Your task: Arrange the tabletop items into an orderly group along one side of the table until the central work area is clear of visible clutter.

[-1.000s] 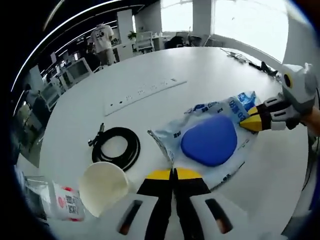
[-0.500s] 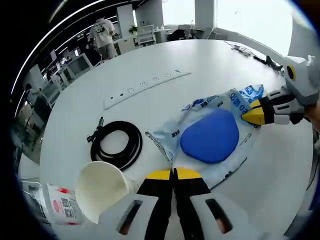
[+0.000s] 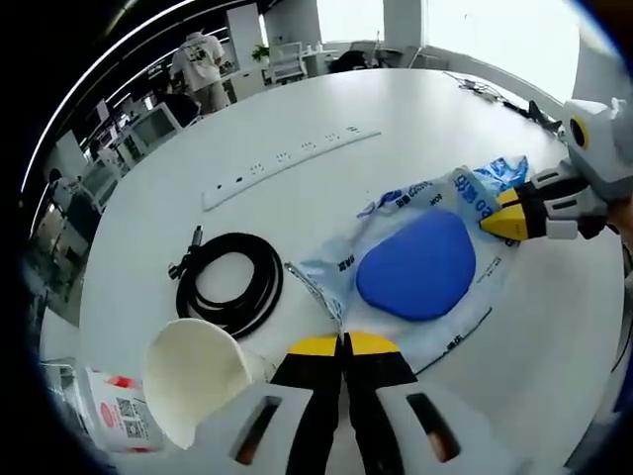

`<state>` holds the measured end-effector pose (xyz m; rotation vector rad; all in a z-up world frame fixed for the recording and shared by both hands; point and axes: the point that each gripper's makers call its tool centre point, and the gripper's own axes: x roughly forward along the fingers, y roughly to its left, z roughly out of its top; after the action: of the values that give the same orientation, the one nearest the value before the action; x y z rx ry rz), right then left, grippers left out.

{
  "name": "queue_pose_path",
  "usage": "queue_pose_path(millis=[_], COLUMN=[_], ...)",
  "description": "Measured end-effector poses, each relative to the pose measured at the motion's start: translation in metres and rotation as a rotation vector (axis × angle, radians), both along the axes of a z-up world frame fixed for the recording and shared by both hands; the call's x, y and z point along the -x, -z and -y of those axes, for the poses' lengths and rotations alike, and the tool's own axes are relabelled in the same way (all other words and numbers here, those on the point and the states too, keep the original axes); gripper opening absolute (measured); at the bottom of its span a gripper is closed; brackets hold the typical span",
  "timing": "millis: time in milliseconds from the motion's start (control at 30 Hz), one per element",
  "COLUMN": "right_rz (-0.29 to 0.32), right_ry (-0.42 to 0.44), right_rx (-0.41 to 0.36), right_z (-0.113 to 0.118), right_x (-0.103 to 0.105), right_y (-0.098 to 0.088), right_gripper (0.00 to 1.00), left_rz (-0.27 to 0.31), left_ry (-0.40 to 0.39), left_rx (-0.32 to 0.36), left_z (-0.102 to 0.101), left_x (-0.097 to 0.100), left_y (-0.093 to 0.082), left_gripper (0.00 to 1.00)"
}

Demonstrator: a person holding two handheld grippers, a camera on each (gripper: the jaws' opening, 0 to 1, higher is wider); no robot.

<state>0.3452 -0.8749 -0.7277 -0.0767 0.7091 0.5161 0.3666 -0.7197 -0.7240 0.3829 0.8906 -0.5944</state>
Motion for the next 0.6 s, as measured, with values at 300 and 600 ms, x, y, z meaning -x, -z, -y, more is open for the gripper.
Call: queue_pose_path(millis=[300, 600], right_rz=[-0.001, 0.009], right_ry=[-0.009, -0.011], right_rx=[0.031, 0.054], right_z=[0.0008, 0.004], right_x=[0.0004, -0.0021], right_y=[0.0022, 0.0033], right_gripper=[0.0, 0.04], left_rz=[0.006, 0.016], left_ry=[0.005, 0.014], left_rx=[-0.025, -0.05], left_z=[-0.0009, -0.0029], left_x=[0.0022, 0.0033], left_y=[0.0029, 0.003], left_gripper=[0.01, 0.03])
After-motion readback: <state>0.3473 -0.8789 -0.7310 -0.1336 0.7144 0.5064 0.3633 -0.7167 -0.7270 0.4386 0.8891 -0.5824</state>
